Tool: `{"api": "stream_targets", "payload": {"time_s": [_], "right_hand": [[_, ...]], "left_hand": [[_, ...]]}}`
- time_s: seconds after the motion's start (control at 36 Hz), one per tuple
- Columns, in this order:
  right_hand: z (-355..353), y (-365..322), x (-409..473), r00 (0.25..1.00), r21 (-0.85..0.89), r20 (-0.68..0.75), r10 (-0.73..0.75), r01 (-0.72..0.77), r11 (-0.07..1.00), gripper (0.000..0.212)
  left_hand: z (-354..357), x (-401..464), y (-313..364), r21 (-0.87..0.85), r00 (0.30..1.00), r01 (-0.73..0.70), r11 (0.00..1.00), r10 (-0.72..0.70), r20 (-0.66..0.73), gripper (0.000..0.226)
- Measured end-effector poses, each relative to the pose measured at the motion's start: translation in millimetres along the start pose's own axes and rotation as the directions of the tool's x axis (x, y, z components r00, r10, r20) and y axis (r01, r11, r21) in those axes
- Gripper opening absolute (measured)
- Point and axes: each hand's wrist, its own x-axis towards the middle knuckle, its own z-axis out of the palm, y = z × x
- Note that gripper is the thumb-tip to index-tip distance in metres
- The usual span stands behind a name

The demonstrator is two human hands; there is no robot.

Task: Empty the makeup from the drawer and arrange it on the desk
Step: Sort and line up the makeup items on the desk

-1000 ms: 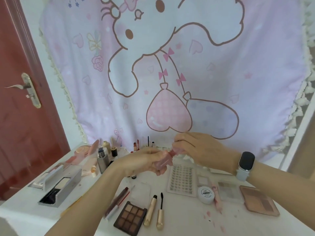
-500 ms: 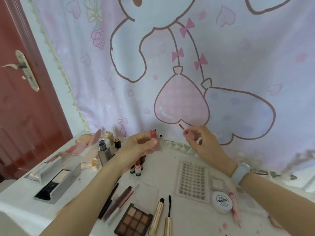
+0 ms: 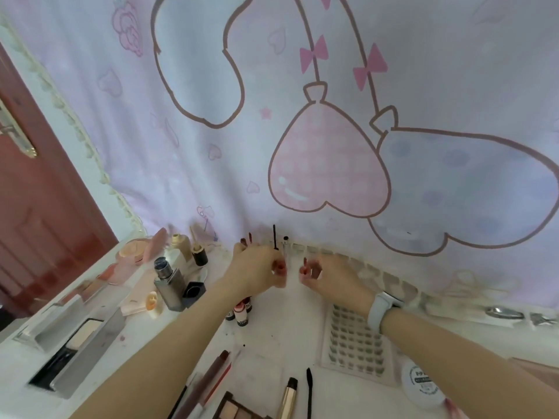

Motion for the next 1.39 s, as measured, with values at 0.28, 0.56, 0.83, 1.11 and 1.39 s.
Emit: {"api": "stream_targets", "payload": {"time_s": [0.28,0.56,0.83,1.11,1.39], "right_hand": [[20,-1,13,0.999,-0.092,0.036,0.006,-0.002,0.996,0.021],[-7,6,-8,0.999,-0.036,0.051,0.004,-0.002,0.999,0.053],[-57,16,-54,0.993,-0.169,0.116,-0.016,0.035,0.985,0.037],[-25,18,-105,0.868,-0.455,0.495,0.034,0.226,0.861,0.103],[-45,-7,-109,0.913,-0.580,0.249,-0.324,0.408,0.705,0.036]], "left_hand": [[19,12,-3,0.198,0.999,0.033,0.980,-0.031,-0.016,0.013],[19,0,-8,0.169,0.997,0.035,0.985,-0.023,-0.076,0.039],[-9,-31,16,-0.076,0.969,0.044,0.996,-0.061,-0.241,0.035],[-19,-69,59,-0.254,0.954,-0.006,0.967,-0.071,-0.292,0.031],[-15,-99,75,-0.544,0.928,-0.062,0.837,-0.153,-0.341,0.023]]}}
